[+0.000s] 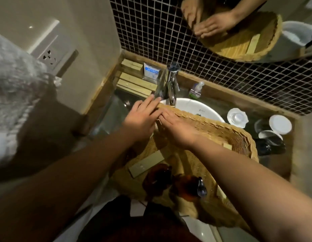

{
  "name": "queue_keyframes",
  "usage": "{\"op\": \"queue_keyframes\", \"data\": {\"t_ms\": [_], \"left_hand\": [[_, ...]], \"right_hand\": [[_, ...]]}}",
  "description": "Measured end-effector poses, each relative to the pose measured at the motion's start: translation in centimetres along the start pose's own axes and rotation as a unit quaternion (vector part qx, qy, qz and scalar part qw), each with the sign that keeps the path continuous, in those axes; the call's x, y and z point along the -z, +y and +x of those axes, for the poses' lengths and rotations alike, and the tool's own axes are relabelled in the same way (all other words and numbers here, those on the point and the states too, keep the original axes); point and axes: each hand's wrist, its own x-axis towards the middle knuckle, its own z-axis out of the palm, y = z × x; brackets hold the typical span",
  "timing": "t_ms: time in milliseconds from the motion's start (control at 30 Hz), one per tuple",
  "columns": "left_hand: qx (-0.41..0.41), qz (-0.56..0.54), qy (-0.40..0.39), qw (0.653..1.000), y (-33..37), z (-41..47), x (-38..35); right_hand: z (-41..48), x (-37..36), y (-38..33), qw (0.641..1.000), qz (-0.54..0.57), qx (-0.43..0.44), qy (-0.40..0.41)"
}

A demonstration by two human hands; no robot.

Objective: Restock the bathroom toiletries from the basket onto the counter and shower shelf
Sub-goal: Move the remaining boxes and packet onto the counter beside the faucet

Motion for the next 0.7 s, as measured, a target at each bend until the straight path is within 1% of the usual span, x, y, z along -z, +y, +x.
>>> {"op": "queue_keyframes", "data": {"t_ms": [67, 100, 133, 200, 267, 333, 367, 433, 567, 633, 700], "left_hand": [[-0.043, 0.026, -0.024, 0.998, 1.3, -1.6, -1.2], [-0.038, 0.017, -0.040, 0.998, 2.0, -2.3, -1.8], [-0.021, 0.004, -0.061, 0.998, 2.6, -2.9, -2.4], [0.020, -0.006, -0.130, 0.991, 3.5, -3.8, -3.4], [0.046, 0.017, -0.201, 0.978, 3.8, -4.6, -4.2], [0.067, 0.017, -0.218, 0.973, 3.8, -5.1, -4.6], [0.080, 0.003, -0.215, 0.973, 3.8, -5.1, -4.6], [0.100, -0.029, -0.204, 0.973, 4.0, -4.9, -4.5], [0.111, -0.056, -0.175, 0.977, 4.3, -4.3, -4.4], [0.115, -0.066, -0.175, 0.975, 4.5, -3.6, -4.6], [0.115, -0.063, -0.183, 0.974, 4.7, -2.5, -4.7]], "right_hand": [[-1.2, -0.9, 0.2, 1.000, 0.004, 0.024, 0.005], [-1.7, -1.4, 0.4, 0.999, -0.002, 0.040, -0.005], [-2.1, -2.0, 0.5, 0.998, -0.006, 0.061, -0.023], [-2.9, -3.0, 0.9, 0.992, -0.012, 0.110, -0.061], [-3.7, -3.9, 1.4, 0.983, -0.031, 0.154, -0.090], [-4.1, -4.6, 1.8, 0.975, -0.052, 0.178, -0.119], [-4.4, -5.0, 1.9, 0.974, -0.059, 0.180, -0.124], [-4.7, -5.5, 2.0, 0.977, -0.057, 0.174, -0.109], [-5.5, -5.8, 2.8, 0.984, -0.056, 0.151, -0.075], [-6.3, -5.6, 3.7, 0.991, -0.053, 0.113, -0.050], [-7.3, -5.2, 5.1, 0.995, -0.082, 0.049, -0.027]]}}
